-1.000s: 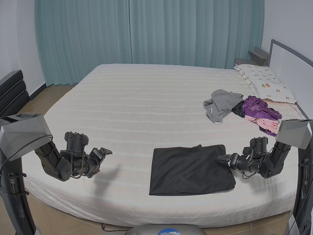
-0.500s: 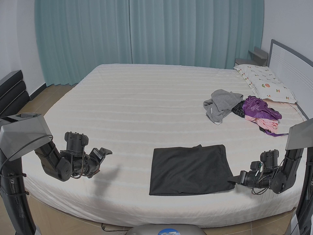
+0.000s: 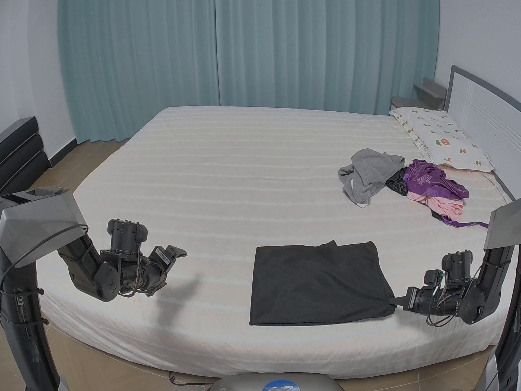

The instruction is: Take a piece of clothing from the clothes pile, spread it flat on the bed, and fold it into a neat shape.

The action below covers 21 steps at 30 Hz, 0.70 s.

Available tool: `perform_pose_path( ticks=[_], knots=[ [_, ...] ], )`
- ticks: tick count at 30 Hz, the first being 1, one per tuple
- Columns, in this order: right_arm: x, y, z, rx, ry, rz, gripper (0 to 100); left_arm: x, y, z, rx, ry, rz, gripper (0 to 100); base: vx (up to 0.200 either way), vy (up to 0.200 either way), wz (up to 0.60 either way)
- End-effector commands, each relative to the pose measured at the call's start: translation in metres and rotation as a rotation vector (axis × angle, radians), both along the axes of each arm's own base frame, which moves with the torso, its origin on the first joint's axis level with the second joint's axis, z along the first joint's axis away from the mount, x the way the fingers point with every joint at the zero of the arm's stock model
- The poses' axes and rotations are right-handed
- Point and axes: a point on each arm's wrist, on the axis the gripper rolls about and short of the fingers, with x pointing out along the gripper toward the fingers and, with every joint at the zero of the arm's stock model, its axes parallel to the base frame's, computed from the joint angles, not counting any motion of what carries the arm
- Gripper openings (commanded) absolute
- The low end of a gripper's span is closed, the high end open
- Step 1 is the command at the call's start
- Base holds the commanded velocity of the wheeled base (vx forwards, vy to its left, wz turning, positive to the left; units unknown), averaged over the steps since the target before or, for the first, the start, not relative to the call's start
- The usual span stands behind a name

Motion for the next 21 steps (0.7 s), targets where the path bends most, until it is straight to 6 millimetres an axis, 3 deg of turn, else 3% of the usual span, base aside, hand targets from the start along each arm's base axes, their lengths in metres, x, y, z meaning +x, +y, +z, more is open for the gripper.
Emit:
perform_pose_path(
  ticks=[1,5,6,13,21],
  knots=[
    [-0.001,0.001,0.0,-0.003,0.001,0.007,0,0.0,0.0,0.0,0.0,0.0,0.001,100,0.0,0.0,0.0],
    [-0.003,0.003,-0.004,-0.009,0.019,0.02,0,0.0,0.0,0.0,-0.001,-0.001,0.001,100,0.0,0.0,0.0],
    [-0.004,0.003,-0.005,-0.01,0.021,0.021,100,0.0,0.0,0.0,-0.001,-0.001,0.001,100,0.0,0.0,0.0],
    [0.003,-0.004,-0.003,-0.008,-0.01,-0.004,100,0.001,0.0,0.0,0.0,0.0,0.001,100,0.0,0.0,0.0],
    [0.035,-0.027,0.007,0.093,-0.06,-0.173,100,-0.001,0.0,0.002,-0.005,-0.001,0.002,100,0.0,0.0,0.0]
  ],
)
